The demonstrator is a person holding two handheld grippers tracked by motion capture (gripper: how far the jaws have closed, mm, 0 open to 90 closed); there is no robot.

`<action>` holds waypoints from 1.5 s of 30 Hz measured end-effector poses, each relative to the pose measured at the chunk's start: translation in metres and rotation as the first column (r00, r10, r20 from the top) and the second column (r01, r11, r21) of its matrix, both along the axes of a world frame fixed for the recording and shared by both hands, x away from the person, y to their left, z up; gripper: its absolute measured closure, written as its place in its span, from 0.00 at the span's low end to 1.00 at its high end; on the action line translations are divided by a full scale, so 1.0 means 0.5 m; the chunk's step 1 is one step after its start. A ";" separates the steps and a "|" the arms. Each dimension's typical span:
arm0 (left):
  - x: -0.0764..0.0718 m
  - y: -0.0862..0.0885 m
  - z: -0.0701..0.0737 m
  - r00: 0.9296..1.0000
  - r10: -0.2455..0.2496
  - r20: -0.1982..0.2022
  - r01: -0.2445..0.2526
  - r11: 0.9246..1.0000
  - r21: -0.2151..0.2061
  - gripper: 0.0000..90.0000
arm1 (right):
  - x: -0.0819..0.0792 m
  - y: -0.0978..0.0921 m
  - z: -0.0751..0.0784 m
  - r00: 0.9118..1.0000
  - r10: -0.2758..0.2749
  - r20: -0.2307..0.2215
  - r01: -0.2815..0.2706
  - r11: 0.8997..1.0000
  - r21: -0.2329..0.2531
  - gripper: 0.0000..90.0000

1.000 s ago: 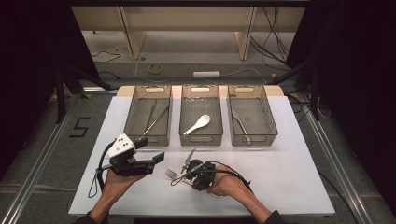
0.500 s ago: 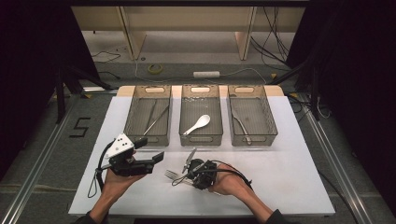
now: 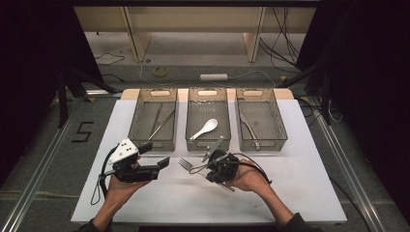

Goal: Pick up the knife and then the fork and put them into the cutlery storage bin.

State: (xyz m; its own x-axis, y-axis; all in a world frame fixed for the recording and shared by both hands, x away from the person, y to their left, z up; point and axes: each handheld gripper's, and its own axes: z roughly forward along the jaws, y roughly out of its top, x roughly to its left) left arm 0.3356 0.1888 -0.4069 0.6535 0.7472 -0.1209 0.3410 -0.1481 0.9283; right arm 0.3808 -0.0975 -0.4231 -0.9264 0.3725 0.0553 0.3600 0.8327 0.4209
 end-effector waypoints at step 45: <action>0.000 -0.001 -0.002 1.000 0.002 -0.007 -0.002 1.000 -0.004 0.19 | 0.180 -0.257 0.178 0.901 -0.429 0.065 0.386 0.861 0.332 0.94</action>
State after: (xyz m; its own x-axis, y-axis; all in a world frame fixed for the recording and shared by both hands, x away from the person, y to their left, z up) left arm 0.3355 0.1881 -0.4081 0.6511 0.7481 -0.1285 0.3474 -0.1432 0.9267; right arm 0.4707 -0.2258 -0.3342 -0.7020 0.7028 0.1149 0.5619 0.4475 0.6957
